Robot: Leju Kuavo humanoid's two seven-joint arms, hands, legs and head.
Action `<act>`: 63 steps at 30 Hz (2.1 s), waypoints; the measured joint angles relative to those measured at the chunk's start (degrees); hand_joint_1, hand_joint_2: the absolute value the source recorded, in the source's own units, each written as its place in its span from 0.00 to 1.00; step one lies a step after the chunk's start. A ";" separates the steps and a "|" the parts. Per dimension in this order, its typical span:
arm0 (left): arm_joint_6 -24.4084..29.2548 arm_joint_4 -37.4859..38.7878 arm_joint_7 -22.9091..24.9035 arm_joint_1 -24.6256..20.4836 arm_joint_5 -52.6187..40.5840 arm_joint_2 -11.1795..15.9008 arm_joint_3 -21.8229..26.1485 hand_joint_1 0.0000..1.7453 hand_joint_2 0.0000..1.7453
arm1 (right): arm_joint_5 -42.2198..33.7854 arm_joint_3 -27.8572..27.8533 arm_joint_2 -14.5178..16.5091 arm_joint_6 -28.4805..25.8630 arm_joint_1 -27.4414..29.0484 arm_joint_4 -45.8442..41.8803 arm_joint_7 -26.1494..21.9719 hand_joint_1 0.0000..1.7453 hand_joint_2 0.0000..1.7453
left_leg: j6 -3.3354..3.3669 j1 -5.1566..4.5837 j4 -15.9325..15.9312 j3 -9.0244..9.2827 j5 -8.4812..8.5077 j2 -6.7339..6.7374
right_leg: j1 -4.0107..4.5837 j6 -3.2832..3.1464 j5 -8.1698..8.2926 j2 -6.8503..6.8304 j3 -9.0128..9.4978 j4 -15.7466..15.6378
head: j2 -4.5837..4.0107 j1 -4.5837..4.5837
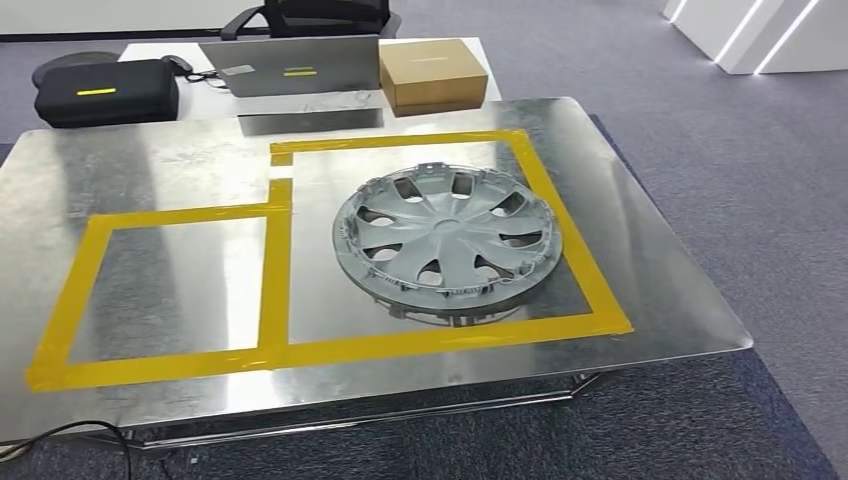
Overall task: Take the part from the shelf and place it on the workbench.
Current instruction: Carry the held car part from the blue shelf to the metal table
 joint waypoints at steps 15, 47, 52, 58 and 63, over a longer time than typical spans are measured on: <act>-1.32 4.86 -2.03 -0.83 -0.13 4.03 -0.11 1.00 1.00 | 0.68 0.00 -0.20 0.24 -0.06 -0.01 0.10 0.00 1.00 | -1.84 -0.50 2.73 -0.61 -2.64 0.02 | 0.24 -2.46 3.46 -0.06 1.78 -4.51 | 0.00 -0.06; 3.91 17.65 -7.09 -7.86 -3.89 11.32 -10.58 1.00 1.00 | 4.59 1.64 -0.83 1.75 -0.86 -0.02 0.11 0.00 1.00 | -2.54 -0.07 7.12 -3.41 -4.22 0.12 | 0.04 -2.69 3.75 -0.54 1.66 -4.63 | 0.00 -0.45; 9.43 22.54 -7.22 -10.59 -3.47 12.76 -19.18 1.00 1.00 | 5.07 2.40 -0.87 1.97 -1.02 -0.02 0.21 0.00 1.00 | -2.67 -0.03 11.33 -5.27 -3.26 0.16 | 0.07 -2.80 3.89 -0.42 1.57 -4.60 | 0.00 -0.49; 10.09 24.25 -7.17 -12.26 -2.99 13.67 -23.41 1.00 1.00 | 5.43 2.79 -0.95 2.07 -0.96 -0.02 0.28 0.00 1.00 | -1.33 -0.27 -0.49 -0.26 0.71 0.11 | 0.41 -1.20 4.16 0.06 1.03 -4.59 | 0.00 -0.37; 12.08 25.99 -7.11 -13.71 -4.09 13.68 -25.67 1.00 1.00 | 5.72 3.10 -1.12 2.10 -0.98 -0.01 0.29 0.00 1.00 | 0.17 -0.09 -0.69 -0.28 0.91 0.21 | 0.16 0.14 -1.56 -0.09 -4.73 6.70 | 0.00 0.14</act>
